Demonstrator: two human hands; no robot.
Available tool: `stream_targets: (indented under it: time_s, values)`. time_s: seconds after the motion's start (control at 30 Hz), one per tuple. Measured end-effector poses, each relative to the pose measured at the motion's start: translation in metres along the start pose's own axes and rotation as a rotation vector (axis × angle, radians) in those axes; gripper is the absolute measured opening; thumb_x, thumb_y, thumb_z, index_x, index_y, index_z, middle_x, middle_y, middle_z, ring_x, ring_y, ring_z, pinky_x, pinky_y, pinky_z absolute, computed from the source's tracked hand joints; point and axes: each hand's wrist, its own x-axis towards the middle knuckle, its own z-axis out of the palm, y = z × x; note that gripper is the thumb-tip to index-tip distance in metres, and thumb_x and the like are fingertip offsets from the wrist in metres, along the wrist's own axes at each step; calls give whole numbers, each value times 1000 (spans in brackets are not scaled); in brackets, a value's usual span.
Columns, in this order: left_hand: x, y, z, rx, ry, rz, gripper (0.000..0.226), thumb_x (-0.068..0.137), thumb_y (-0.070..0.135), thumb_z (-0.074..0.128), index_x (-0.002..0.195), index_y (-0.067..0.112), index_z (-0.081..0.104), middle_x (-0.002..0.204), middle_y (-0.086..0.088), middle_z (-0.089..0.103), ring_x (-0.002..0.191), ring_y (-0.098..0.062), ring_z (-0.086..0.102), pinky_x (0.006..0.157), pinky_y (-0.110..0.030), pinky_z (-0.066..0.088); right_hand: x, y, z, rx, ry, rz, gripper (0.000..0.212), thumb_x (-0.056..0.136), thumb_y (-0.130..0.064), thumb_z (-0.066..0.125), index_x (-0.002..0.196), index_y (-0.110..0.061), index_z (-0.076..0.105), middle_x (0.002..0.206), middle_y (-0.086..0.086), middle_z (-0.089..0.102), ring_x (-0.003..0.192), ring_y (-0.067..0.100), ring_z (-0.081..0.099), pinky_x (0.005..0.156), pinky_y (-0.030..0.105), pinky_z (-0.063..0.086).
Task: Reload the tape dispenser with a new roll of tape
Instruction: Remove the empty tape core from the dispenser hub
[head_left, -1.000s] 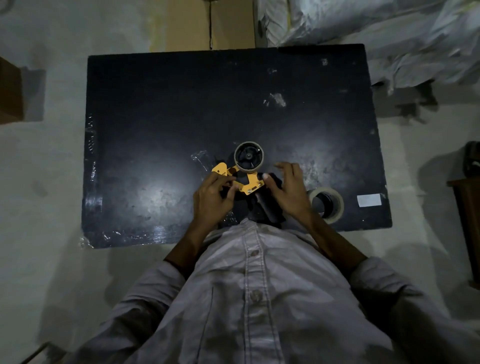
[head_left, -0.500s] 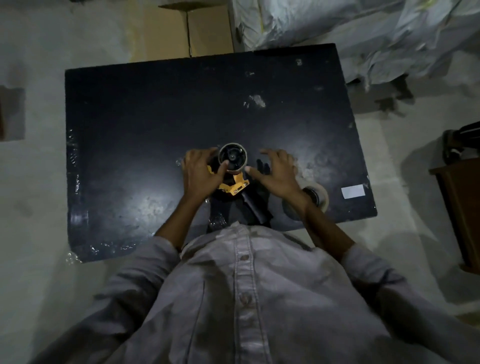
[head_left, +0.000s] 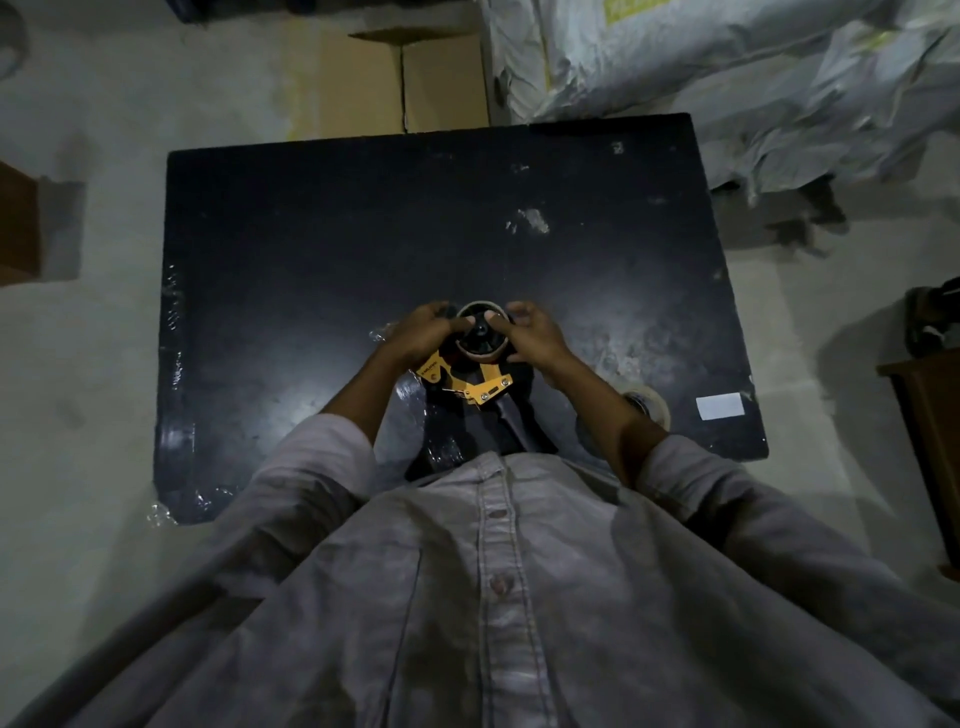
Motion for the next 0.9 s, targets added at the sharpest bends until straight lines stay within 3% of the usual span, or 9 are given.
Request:
stream_targets:
  time_s: [0.13,0.23,0.3,0.4,0.5,0.53,0.63,0.73,0.9]
  values:
    - [3,5,4,-6,10,-1,47,106,29,73,148,9,68,133,-7,77,110,-18,77,77,-19,57,2,4,6,92,-16,7,42,104,-37,79,136,-11,70,129,13,77,117,32,78,92,57,69]
    - [7,7,2,55,22,-37,31,106,23,72,126,0,79,102,-10,81,70,-3,76,57,-14,53,1,10,3,185,-12,14,43,102,-26,83,138,-8,71,130,17,78,117,33,79,90,54,69]
    - [10,10,-4,115,-26,-52,32,102,21,78,120,-5,79,93,-11,78,58,-2,71,50,-14,49,0,14,0,218,-17,12,43,98,-24,87,137,-10,74,126,14,81,115,31,80,90,52,70]
    - [19,17,-17,263,-111,-74,47,93,32,89,114,-10,79,91,-17,73,65,-18,65,56,-26,51,-1,17,-1,253,-53,14,51,94,-21,91,140,-10,74,127,12,81,115,29,81,88,47,71]
    - [25,21,-24,290,-140,-100,43,84,32,96,106,-3,84,102,-23,82,88,-38,79,80,-47,63,-5,13,2,296,-53,16,52,95,-11,88,144,-3,70,131,19,78,116,34,79,79,40,71]
    - [25,23,-23,277,-133,-100,41,82,30,98,104,-2,85,103,-24,83,91,-40,79,81,-48,63,-4,13,2,299,-45,21,53,94,-9,88,144,-2,70,130,20,78,115,34,79,78,39,71]
    - [20,18,-21,210,-87,-87,36,82,22,97,106,-2,85,97,-16,83,79,-27,76,60,-28,58,-3,11,2,303,-19,52,56,90,-8,92,142,-1,72,125,20,80,111,34,81,77,41,71]
    - [14,6,-17,110,-31,-93,40,76,21,101,108,1,86,102,-11,86,88,-23,80,68,-27,62,-2,11,2,287,-3,75,54,86,-8,95,136,-1,76,120,18,82,101,30,83,70,38,72]
    - [5,1,-9,-1,13,-104,40,78,10,99,112,-4,83,96,-9,84,67,-5,79,58,-17,59,-3,13,1,295,1,108,52,83,-8,97,131,-2,78,111,17,84,90,22,85,67,36,71]
